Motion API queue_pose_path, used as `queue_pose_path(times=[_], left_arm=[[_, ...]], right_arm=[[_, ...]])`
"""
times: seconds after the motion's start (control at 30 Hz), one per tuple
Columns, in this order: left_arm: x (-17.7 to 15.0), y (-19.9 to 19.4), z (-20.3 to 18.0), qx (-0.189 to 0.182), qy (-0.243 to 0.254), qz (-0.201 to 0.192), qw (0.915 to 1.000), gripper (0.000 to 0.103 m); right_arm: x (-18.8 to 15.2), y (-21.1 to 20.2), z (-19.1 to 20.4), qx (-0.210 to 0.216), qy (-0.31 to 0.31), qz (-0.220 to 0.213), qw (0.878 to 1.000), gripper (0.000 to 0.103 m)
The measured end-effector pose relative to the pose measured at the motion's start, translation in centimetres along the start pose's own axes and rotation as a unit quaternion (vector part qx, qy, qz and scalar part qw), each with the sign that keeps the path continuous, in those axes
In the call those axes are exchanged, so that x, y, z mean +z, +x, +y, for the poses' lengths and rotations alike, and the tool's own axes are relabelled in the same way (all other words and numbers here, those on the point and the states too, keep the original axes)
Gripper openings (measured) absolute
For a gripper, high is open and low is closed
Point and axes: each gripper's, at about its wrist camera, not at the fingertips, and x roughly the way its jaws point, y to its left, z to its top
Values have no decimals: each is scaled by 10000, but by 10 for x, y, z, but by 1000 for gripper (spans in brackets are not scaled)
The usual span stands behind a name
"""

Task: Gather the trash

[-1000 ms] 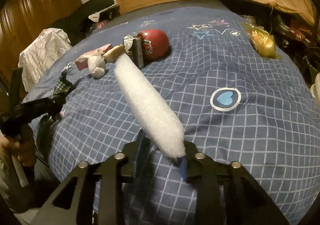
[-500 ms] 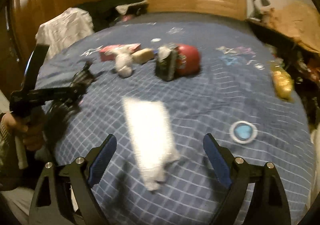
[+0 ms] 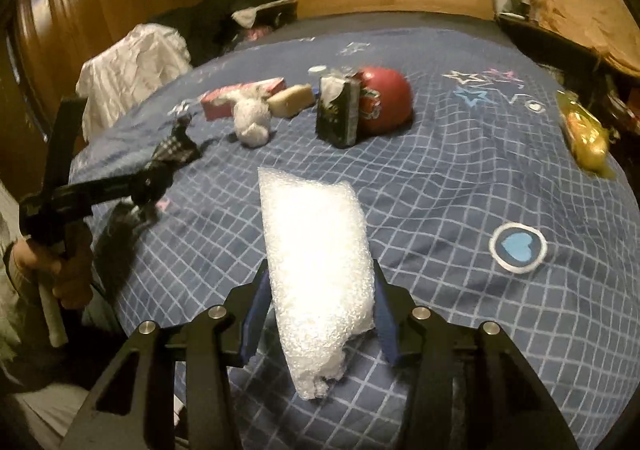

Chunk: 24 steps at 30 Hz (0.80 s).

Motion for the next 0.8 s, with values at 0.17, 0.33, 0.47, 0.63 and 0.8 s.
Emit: queue_pose_path(times=[0.17,0.33,0.47,0.63,0.8], left_arm=[[1,-15,1,19,-60,-174,9998,12],[5,-35,-16,96,107,-439,9989,12],[10,-49,-43,211,437,-627,9968,12],[12,-57,-79,325,798,-783,9932,12],[8,-63,-111,320,1095,-872,9896,12]], right_arm=[[-1,-13,0,3,49,-172,9998,48],[-1,-28,0,-86,80,-360,9993,48],[2,-42,-6,-194,221,-517,9982,48],[1,-57,-17,-253,388,-616,9970,48],[-3,-71,-23,-299,457,-728,9958,48]])
